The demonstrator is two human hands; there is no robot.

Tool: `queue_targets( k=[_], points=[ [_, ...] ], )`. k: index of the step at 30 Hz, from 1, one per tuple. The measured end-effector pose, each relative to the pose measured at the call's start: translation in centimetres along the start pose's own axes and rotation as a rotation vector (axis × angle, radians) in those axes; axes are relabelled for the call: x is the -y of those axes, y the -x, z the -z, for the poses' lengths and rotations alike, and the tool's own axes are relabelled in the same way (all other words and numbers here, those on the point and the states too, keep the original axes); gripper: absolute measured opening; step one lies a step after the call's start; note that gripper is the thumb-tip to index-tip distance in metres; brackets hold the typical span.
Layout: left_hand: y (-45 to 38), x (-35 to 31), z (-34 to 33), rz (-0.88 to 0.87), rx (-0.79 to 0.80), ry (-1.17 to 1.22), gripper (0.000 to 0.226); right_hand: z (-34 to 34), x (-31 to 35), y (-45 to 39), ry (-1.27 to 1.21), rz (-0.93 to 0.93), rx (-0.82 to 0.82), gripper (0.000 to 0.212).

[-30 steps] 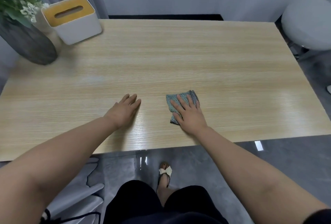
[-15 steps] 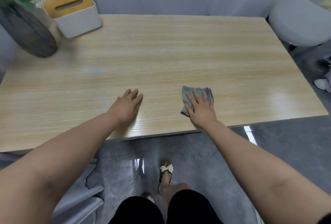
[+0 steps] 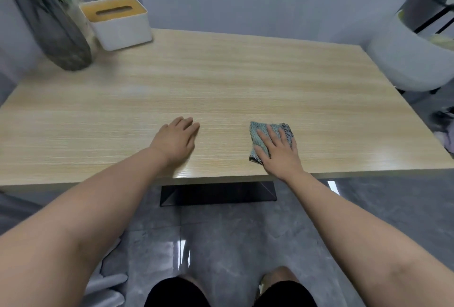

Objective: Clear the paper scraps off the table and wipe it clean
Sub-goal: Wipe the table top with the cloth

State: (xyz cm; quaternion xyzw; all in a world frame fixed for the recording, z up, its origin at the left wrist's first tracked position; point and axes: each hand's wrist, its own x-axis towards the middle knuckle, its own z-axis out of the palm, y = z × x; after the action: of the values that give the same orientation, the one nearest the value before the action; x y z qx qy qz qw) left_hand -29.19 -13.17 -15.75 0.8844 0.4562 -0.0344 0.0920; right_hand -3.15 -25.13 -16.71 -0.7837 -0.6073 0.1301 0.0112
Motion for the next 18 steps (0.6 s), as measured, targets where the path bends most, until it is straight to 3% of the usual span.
queue_targets(
  k=[4, 13, 18],
  points=[
    [-0.3, -0.2, -0.2, 0.007, -0.089, -0.047, 0.048, -0.4, 0.2, -0.3, 0.025, 0.029, -0.012, 0.058],
    [-0.2, 0.3, -1.3, 0.079, -0.199, -0.016, 0.048, -2.2, 8.0, -0.6, 0.078, 0.405, 0.004, 0.059],
    [0.4, 0.5, -1.5, 0.178, -0.221, 0.05, 0.048, -2.5, 9.2, -1.5, 0.087, 0.482, 0.001, 0.061]
  ],
)
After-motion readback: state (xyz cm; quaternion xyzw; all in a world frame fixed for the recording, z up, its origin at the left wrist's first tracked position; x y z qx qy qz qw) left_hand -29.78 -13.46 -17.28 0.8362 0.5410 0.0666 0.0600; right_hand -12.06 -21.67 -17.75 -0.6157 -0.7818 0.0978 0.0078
